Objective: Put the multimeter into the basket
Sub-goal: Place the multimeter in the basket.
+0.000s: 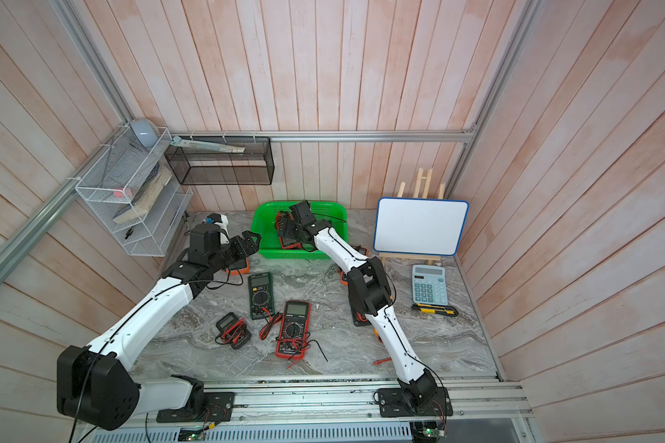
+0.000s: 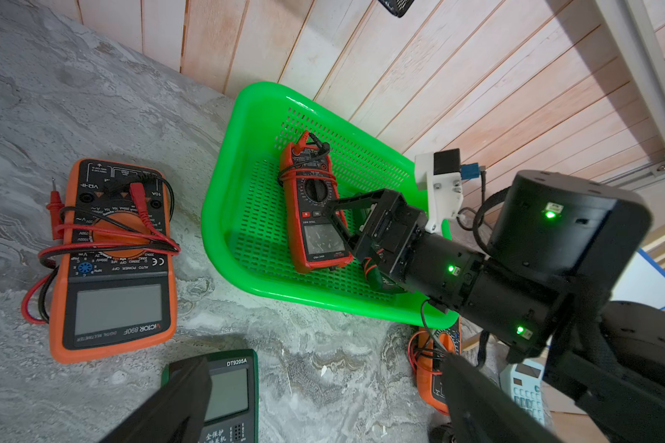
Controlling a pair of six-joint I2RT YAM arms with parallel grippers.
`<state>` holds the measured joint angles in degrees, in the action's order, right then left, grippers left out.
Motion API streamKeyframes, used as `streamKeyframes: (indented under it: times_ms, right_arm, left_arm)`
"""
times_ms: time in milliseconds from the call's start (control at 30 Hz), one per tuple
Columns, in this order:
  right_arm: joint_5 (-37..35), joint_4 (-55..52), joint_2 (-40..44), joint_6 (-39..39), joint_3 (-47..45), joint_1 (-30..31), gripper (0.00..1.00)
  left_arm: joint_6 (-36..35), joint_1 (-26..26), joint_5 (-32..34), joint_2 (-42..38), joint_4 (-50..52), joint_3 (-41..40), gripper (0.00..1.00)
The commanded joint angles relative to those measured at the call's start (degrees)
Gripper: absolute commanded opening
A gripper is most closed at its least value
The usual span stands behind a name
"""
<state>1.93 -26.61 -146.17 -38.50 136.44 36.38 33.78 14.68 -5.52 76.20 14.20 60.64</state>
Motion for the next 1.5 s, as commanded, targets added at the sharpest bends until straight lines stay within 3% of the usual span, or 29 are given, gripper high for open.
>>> streamKeyframes:
  times_ms: [0,333,800,1000,1233,1467]
  right_arm:
    - [-0.29,0.86,-2.47,4.66,2.00,-0.94,0.98]
    - [8.78,6.75,-7.61,4.32,4.78,-1.40,0.98]
    - [15.27,13.40,-9.75,2.19,8.04,2.29,0.98]
    - [13.34,10.70,-9.62,1.42,6.84,1.90,0.98]
    - [7.39,12.24,-1.50,2.10,-4.13,0.67,0.98]
    - [5.98,10.47,2.12,4.31,-7.77,0.36,0.98]
  left_arm:
    - [-1.17,-0.20,0.60,0.69,0.95,1.32,1.00]
    - [-0.95,-0.24,0.24,1.82,0.67,1.33,1.00]
    - [-0.65,-0.25,-0.52,3.03,-0.65,0.19,1.00]
    - [-0.73,-0.24,-1.24,3.67,-0.53,0.22,1.00]
    - [-1.08,-0.26,-1.69,2.97,-0.06,-0.07,1.00]
    - [-2.30,-0.15,-2.11,1.60,0.72,-1.00,1.00]
